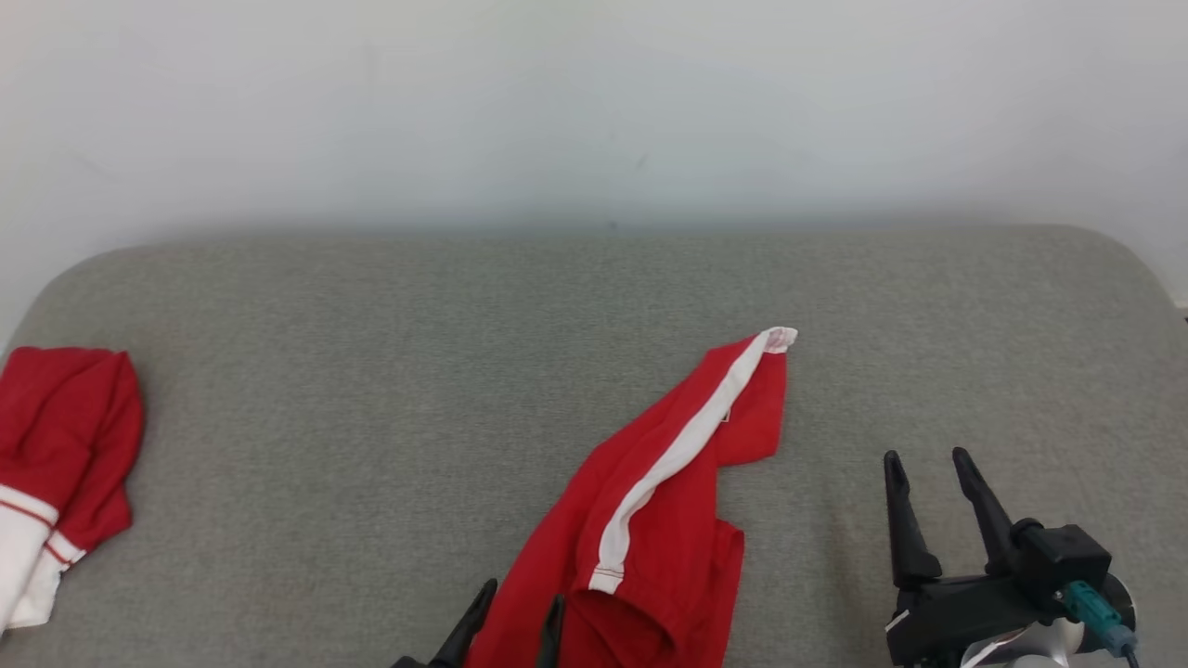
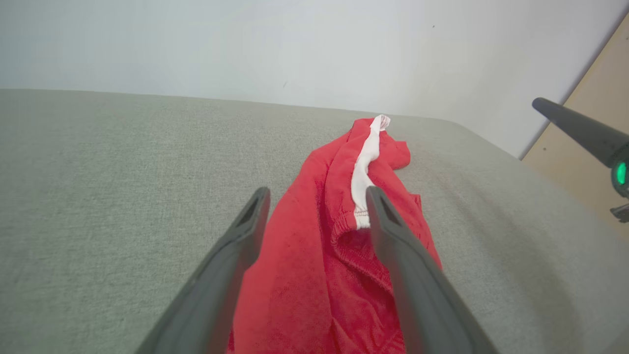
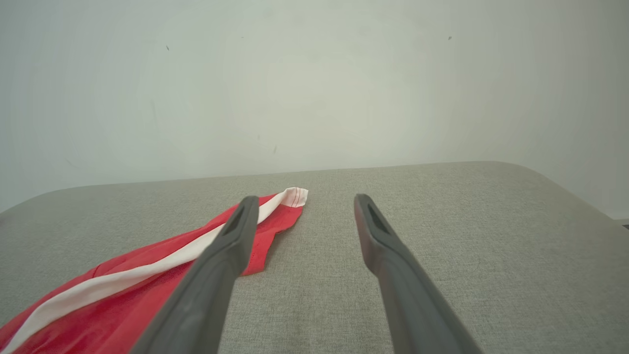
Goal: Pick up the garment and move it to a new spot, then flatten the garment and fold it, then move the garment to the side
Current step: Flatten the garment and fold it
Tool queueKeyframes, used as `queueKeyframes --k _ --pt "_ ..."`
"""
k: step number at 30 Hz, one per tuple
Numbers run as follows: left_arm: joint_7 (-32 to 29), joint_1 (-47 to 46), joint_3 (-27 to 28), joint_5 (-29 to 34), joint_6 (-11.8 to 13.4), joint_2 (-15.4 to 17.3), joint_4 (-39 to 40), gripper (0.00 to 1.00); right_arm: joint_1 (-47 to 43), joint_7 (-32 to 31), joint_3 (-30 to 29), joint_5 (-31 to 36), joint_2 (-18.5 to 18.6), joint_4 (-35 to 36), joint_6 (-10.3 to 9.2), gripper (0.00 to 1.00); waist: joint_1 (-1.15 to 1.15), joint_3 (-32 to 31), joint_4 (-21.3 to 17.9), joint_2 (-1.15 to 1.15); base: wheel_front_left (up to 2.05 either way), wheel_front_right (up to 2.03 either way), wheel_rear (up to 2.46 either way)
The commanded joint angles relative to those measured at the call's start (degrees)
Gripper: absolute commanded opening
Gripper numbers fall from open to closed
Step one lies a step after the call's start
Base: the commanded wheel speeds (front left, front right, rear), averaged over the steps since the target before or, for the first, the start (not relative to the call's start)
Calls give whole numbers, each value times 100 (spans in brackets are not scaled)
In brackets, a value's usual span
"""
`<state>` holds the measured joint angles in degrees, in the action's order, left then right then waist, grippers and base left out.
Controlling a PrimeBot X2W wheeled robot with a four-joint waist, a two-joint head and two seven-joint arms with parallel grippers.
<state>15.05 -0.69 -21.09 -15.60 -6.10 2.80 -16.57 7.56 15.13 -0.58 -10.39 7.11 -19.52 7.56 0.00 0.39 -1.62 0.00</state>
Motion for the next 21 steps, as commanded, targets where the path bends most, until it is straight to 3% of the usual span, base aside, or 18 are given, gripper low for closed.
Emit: queueKeyframes --k 1,9,20,21 --pt "19 -89 -46 89 41 16 -68 100 -72 1 54 15 -46 55 -14 100 0 49 -210 0 0 0 0" --pt "19 -355 -243 53 353 11 -980 100 -55 0 294 -65 16 92 -15 100 0 208 -828 0 0 0 0" --pt "19 -666 -142 -206 637 17 -1631 100 73 1 354 -126 56 98 -15 100 0 454 -1243 0 0 0 0" --pt "19 -697 -125 -197 655 13 -1642 52 81 1 371 -127 46 108 -15 100 0 482 -1263 0 0 0 0"
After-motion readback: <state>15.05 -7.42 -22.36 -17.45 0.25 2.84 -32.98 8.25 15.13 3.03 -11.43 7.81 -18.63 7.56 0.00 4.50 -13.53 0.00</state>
